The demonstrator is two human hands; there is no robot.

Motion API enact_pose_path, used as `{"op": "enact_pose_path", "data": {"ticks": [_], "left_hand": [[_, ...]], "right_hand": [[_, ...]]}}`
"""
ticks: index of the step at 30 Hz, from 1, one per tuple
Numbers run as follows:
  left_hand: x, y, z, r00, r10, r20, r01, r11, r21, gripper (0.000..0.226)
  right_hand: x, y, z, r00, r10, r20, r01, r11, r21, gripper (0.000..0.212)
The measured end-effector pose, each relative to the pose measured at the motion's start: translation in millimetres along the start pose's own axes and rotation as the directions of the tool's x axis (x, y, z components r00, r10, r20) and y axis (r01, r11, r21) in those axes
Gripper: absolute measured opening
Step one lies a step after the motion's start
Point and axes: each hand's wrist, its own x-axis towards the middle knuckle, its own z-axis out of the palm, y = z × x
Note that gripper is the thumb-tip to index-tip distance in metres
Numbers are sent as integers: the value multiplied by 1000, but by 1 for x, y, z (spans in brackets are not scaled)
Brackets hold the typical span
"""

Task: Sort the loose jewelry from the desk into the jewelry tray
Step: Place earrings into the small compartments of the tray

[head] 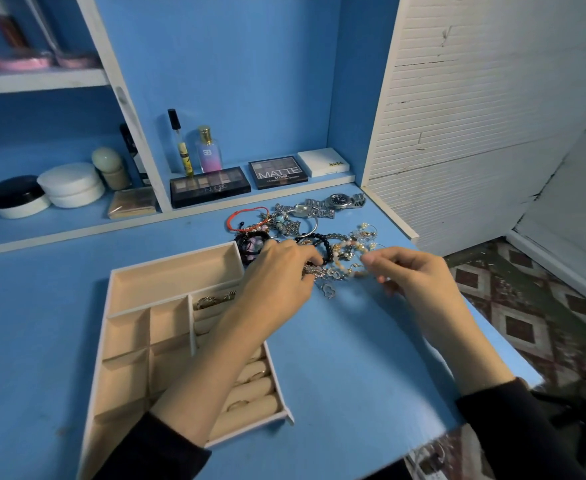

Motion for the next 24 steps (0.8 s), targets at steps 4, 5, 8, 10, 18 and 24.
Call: {"op": "enact_pose_path", "data": {"ticks": [4, 5, 8, 10, 18, 24], "left_hand": [[0, -4, 2, 999, -37, 31, 35, 997, 73, 40], [0, -5, 3, 998, -38, 50, 34, 995, 93, 42], [-2, -5, 6, 995, 6, 103, -16, 995, 96, 44], [-3, -4, 5, 992, 41, 115, -49, 997, 66, 41], [13, 1, -4, 992, 84, 91, -88, 995, 41, 38], [17, 3, 1, 977, 187, 107, -198, 974, 106, 23]], "right_hand": [[7, -2, 9, 999, 33, -38, -28, 992, 121, 12], [9, -1, 11, 998, 37, -47, -31, 991, 130, 11], [10, 2, 17, 998, 42, -52, -34, 990, 139, 8], [10, 3, 18, 999, 34, -42, -28, 990, 138, 7], [8, 4, 21, 1000, 17, -8, -16, 992, 128, 7], [6, 3, 22, 1000, 5, 1, -5, 992, 124, 9]]}}
